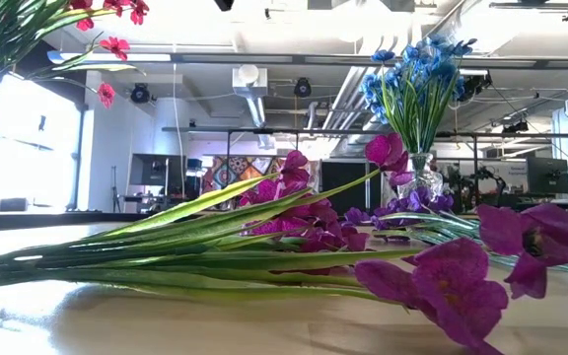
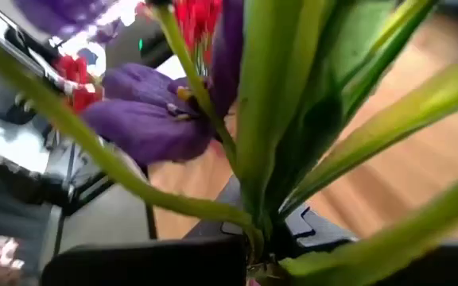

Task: Sort flowers into vase by color
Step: Put the top violet flower into the bottom transparent flower vase

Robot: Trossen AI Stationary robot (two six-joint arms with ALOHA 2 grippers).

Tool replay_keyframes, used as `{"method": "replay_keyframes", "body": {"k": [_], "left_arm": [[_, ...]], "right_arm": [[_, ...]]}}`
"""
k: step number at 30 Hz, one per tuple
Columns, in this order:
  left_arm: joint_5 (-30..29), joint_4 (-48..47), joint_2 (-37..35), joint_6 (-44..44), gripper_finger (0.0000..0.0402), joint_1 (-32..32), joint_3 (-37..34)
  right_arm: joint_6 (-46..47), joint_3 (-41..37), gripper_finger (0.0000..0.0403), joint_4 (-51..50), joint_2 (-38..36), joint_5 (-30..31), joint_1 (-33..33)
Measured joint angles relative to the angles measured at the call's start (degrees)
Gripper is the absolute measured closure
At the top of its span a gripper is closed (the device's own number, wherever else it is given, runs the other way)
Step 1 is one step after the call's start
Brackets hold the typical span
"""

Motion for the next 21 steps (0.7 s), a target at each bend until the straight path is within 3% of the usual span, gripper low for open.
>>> {"method": "replay_keyframes", "body": {"k": [14, 21], "left_arm": [[-10.07, 1.71, -0.07, 0.42, 0.0293, -5.49, 0.00], [-16.33, 5.52, -0.09, 4.29, 0.0293, -8.83, 0.00]], "right_arm": [[23.43, 0.00, 0.0403, -20.16, -1.69, 4.76, 15.96], [29.13, 0.00, 0.0403, -26.55, -5.10, 6.00, 21.53]]}}
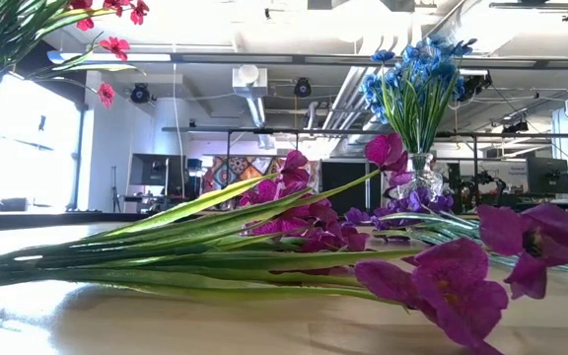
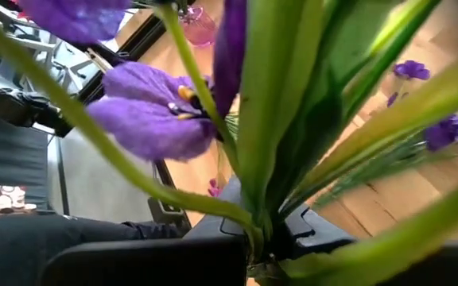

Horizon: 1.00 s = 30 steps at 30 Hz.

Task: Sort flowers into vase by color
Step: Put the top violet flower into the bottom transparent flower vase

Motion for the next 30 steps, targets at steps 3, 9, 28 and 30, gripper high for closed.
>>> {"method": "replay_keyframes", "body": {"k": [3, 9, 28, 30], "left_arm": [[-0.44, 1.46, 0.00, 2.11, 0.0294, -0.72, 0.00], [-2.69, 1.91, 0.00, 2.75, 0.0294, -0.86, 0.00], [-9.34, 2.49, 0.00, 4.21, 0.0294, 0.11, 0.00], [-10.02, 2.51, 0.00, 4.25, 0.0294, 0.11, 0.00]], "right_arm": [[0.32, 0.00, 0.0403, -2.02, -1.64, 0.27, 1.48], [0.33, 0.00, 0.0403, -5.52, -4.61, 0.35, 4.04], [-2.74, 0.00, 0.0403, -11.62, -2.41, 9.30, 12.93], [-2.77, 0.00, 0.0403, -11.65, -1.11, 9.38, 12.98]]}}
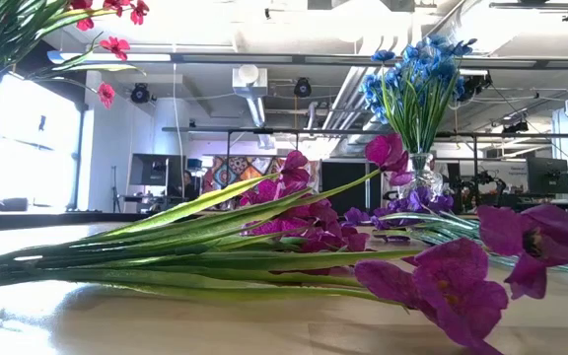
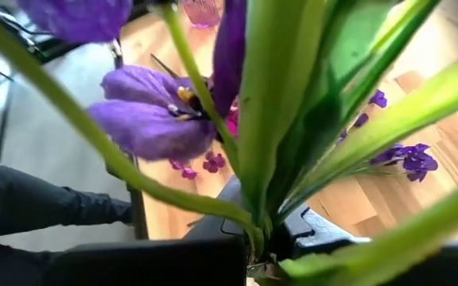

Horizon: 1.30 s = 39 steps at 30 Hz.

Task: Sort flowers into vase by color
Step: Put the top violet flower into the bottom transparent flower vase

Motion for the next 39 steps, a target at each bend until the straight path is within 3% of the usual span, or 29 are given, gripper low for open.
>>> {"method": "replay_keyframes", "body": {"k": [13, 21, 30, 39], "left_arm": [[-0.61, 0.28, 0.00, 0.98, 0.0294, 0.00, 0.00], [-0.61, 1.09, 0.00, 0.43, 0.0294, -0.02, 0.00], [-0.35, 1.25, 0.00, -0.08, 0.0294, -0.22, 0.00], [-2.64, -3.07, 0.00, 2.30, 0.0294, -0.24, 0.00]], "right_arm": [[0.02, 0.00, 0.0397, 2.37, 8.92, 0.39, -0.04], [5.18, -0.02, 0.0328, 0.52, 14.10, -0.71, -0.04], [17.03, -0.02, 0.0252, 1.91, 12.25, -4.25, 0.94], [20.02, -0.02, 0.0238, 9.79, 7.56, -1.45, 4.05]]}}
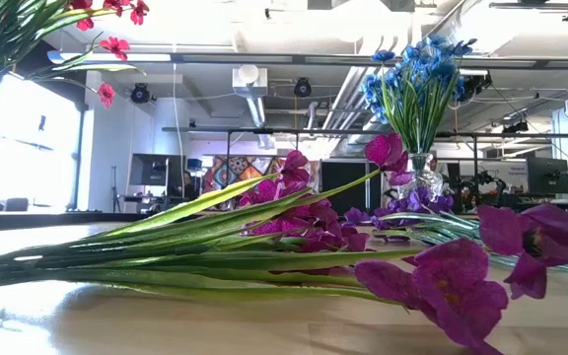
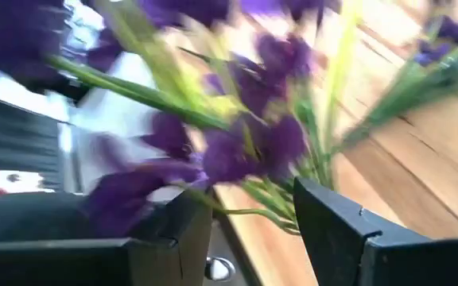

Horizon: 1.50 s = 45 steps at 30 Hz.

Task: Sort flowers into vase by color
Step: Put the top violet flower into the bottom transparent flower vase, then put the right violet flower into the bottom transparent flower vase

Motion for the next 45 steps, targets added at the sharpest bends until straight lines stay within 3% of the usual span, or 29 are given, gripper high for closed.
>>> {"method": "replay_keyframes", "body": {"k": [11, 19, 31, 35, 45], "left_arm": [[-1.15, -5.21, 0.04, 0.21, 0.0294, 0.46, 0.00], [-1.15, -5.30, 0.04, 0.21, 0.0294, 0.46, 0.00], [-0.41, -5.35, 0.04, 0.73, 0.0294, 1.81, 0.00], [1.77, -5.59, 0.04, 0.23, 0.0294, 4.04, 0.00], [9.90, -8.02, 0.00, 0.48, 0.0294, 10.82, 0.00]], "right_arm": [[-9.26, 0.00, 0.0237, 10.43, -4.08, 15.30, 3.73], [-12.82, 0.00, 0.0237, 14.20, -6.52, 19.59, 3.62], [-47.14, 0.00, 0.0237, 41.04, -13.72, 28.86, 0.63], [-48.65, 0.00, 0.0237, 40.68, -15.78, 27.44, -5.09], [-47.23, 0.00, 0.0237, 38.21, -15.98, 10.08, -25.07]]}}
